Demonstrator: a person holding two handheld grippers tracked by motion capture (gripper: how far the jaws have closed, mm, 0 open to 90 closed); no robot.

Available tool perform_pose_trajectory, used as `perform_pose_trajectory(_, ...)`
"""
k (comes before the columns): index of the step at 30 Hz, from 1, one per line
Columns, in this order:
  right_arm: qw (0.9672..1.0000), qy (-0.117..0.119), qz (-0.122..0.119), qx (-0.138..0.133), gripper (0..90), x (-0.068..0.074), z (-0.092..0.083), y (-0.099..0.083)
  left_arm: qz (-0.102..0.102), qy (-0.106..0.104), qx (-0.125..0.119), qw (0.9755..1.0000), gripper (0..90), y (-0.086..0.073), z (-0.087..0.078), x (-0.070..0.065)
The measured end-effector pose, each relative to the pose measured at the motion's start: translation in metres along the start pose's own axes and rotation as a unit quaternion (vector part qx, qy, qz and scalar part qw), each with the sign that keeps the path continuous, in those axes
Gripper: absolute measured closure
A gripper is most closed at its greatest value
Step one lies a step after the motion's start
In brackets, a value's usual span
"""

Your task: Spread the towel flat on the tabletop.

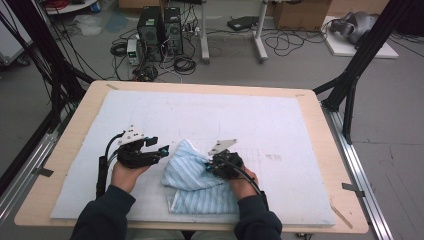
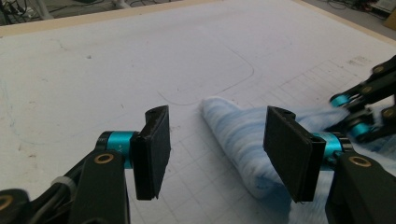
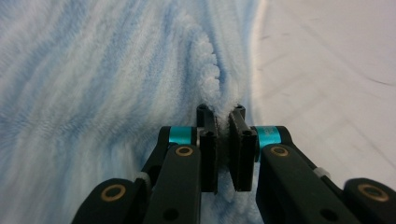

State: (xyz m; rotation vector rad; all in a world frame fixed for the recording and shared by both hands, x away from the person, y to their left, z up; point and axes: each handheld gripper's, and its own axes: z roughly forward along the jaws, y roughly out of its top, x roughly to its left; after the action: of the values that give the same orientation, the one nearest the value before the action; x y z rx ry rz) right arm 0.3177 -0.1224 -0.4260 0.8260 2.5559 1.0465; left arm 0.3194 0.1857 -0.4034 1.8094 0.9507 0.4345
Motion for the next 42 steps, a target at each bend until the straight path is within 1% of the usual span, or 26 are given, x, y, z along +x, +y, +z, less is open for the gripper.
perform_pose_trajectory(3,0.999,-0.02,0.027,-0.029,84.5,-0.009,-0.026,-0.019,0.002,-0.004,-0.006,1.0,42.0,0.001,0.001,-0.001)
perform_pose_trajectory(4,0.9984,-0.028,0.037,-0.032,84.3,-0.012,-0.034,-0.026,0.002,-0.006,-0.005,1.0,42.0,0.0,0.002,-0.002)
perform_pose_trajectory(6,0.9972,-0.041,0.051,-0.037,84.2,-0.018,-0.049,-0.041,0.002,-0.011,-0.001,0.9999,42.5,-0.001,0.006,-0.004)
perform_pose_trajectory(9,0.9959,-0.051,0.063,-0.039,83.4,-0.022,-0.066,-0.059,0.004,-0.015,0.0,0.9999,43.1,-0.001,0.009,-0.008)
perform_pose_trajectory(10,0.9958,-0.053,0.065,-0.038,83.2,-0.022,-0.072,-0.064,0.004,-0.016,0.0,0.9999,43.2,-0.001,0.01,-0.008)
perform_pose_trajectory(11,0.9958,-0.056,0.062,-0.038,83.0,-0.021,-0.076,-0.068,0.003,-0.017,0.0,0.9999,43.3,-0.001,0.011,-0.009)
perform_pose_trajectory(13,0.9958,-0.059,0.06,-0.037,83.0,-0.019,-0.081,-0.074,0.001,-0.017,0.0,0.9999,43.2,-0.002,0.012,-0.01)
perform_pose_trajectory(16,0.996,-0.063,0.056,-0.03,83.0,-0.016,-0.082,-0.079,0.001,-0.02,0.003,0.9998,43.1,-0.002,0.013,-0.011)
perform_pose_trajectory(19,0.9969,-0.062,0.048,-0.011,82.1,-0.011,-0.079,-0.082,0.0,-0.023,0.002,0.9997,43.0,-0.002,0.014,-0.012)
perform_pose_trajectory(21,0.9974,-0.061,0.039,-0.004,80.6,-0.009,-0.079,-0.083,-0.009,-0.031,0.0,0.9995,43.0,-0.002,0.016,-0.013)
perform_pose_trajectory(22,0.9974,-0.059,0.042,-0.003,79.3,-0.008,-0.079,-0.083,-0.015,-0.037,-0.002,0.9992,43.1,-0.002,0.017,-0.014)
perform_pose_trajectory(24,0.9975,-0.053,0.046,-0.007,73.6,-0.008,-0.08,-0.083,-0.022,-0.047,-0.008,0.9986,43.0,-0.002,0.021,-0.018)
perform_pose_trajectory(26,0.9964,-0.057,0.058,-0.021,60.6,-0.01,-0.083,-0.082,-0.024,-0.052,-0.005,0.9983,42.0,-0.003,0.027,-0.023)
perform_pose_trajectory(27,0.9954,-0.061,0.066,-0.032,56.9,-0.012,-0.085,-0.082,-0.025,-0.056,-0.002,0.9981,41.8,-0.003,0.029,-0.025)
perform_pose_trajectory(29,0.9923,-0.073,0.082,-0.058,45.5,-0.015,-0.09,-0.081,-0.029,-0.066,0.003,0.9974,40.8,-0.004,0.036,-0.028)
perform_pose_trajectory(31,0.9875,-0.086,0.1,-0.087,41.3,-0.02,-0.095,-0.08,-0.034,-0.077,0.011,0.9964,39.4,-0.005,0.043,-0.033)
perform_pose_trajectory(33,0.9821,-0.1,0.114,-0.111,34.3,-0.025,-0.098,-0.079,-0.033,-0.092,0.023,0.9949,38.4,-0.008,0.051,-0.038)
perform_pose_trajectory(34,0.98,-0.104,0.12,-0.12,32.6,-0.027,-0.099,-0.077,-0.027,-0.097,0.032,0.9944,38.4,-0.009,0.054,-0.041)
perform_pose_trajectory(35,0.9785,-0.108,0.123,-0.126,31.5,-0.03,-0.098,-0.076,-0.025,-0.1,0.039,0.9939,38.6,-0.011,0.057,-0.043)
perform_pose_trajectory(37,0.9773,-0.113,0.126,-0.127,31.3,-0.035,-0.094,-0.073,-0.013,-0.108,0.059,0.9923,40.5,-0.014,0.062,-0.047)
perform_pose_trajectory(38,0.977,-0.113,0.13,-0.126,31.3,-0.038,-0.092,-0.07,-0.008,-0.113,0.07,0.9911,43.6,-0.016,0.063,-0.049)
perform_pose_trajectory(39,0.9769,-0.114,0.13,-0.125,31.4,-0.04,-0.089,-0.068,0.004,-0.119,0.083,0.9894,49.7,-0.017,0.065,-0.051)
perform_pose_trajectory(40,0.9769,-0.114,0.133,-0.122,31.7,-0.042,-0.085,-0.065,0.02,-0.125,0.098,0.9871,58.4,-0.018,0.065,-0.053)
perform_pose_trajectory(41,0.9773,-0.113,0.133,-0.12,32.2,-0.044,-0.082,-0.062,0.041,-0.134,0.111,0.9839,68.7,-0.02,0.065,-0.054)
perform_pose_trajectory(42,0.9777,-0.113,0.133,-0.117,33.0,-0.046,-0.078,-0.059,0.065,-0.137,0.127,0.9803,77.6,-0.021,0.064,-0.057)
